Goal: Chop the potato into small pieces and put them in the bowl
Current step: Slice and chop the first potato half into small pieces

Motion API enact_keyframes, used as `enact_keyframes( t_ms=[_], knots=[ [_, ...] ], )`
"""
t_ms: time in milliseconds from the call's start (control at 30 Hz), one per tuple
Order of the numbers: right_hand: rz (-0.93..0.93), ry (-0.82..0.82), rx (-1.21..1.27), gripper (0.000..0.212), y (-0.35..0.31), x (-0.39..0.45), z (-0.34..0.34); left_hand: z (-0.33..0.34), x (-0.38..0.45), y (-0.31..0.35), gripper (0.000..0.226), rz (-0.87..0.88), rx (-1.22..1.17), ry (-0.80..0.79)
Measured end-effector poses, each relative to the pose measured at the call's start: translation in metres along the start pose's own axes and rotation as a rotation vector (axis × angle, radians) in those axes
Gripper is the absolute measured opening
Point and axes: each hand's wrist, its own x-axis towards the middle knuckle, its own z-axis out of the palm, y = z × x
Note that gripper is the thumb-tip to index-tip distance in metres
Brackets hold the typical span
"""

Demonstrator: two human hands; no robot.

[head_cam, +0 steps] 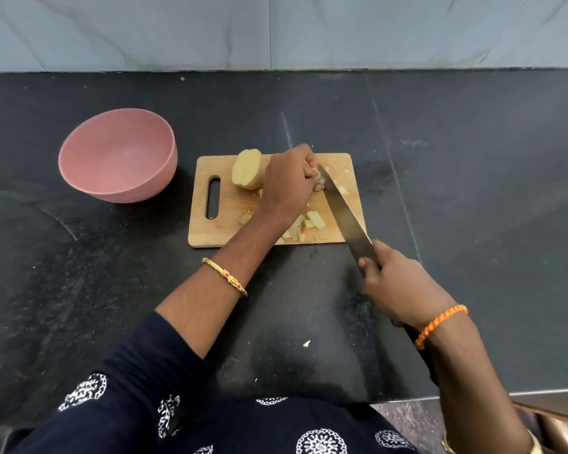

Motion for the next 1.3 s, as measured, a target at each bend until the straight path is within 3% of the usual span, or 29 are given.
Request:
enact_keyframes(
  t_ms=[233, 400, 700, 1133, 1300],
  knots=[
    [-0.106, 0.273, 0.094, 0.022, -0.001, 0.001, 0.007, -0.003, 0.004, 0.002, 0.030, 0.013, 0.100, -0.055],
    [-0.125, 0.228, 0.066, 0.012, -0.008, 0.019, 0.014, -0.005, 0.007, 0.001, 0.035, -0.023, 0.056, -0.070],
    [-0.112, 0.117, -0.017, 0.011, -0.017, 0.028, 0.006, -0.007, 0.007, 0.000, 0.065, -0.047, 0.028, -0.060],
    [-0.007, 0.002, -0.124, 0.020, -0.016, 0.009, -0.003, -0.006, 0.005, 0.002, 0.052, 0.014, 0.101, 0.008],
    [-0.031, 0.225, -0.034, 0.016, 0.001, 0.003, -0.016, -0.014, 0.009, 0.000, 0.036, 0.005, 0.084, -0.107]
  ],
)
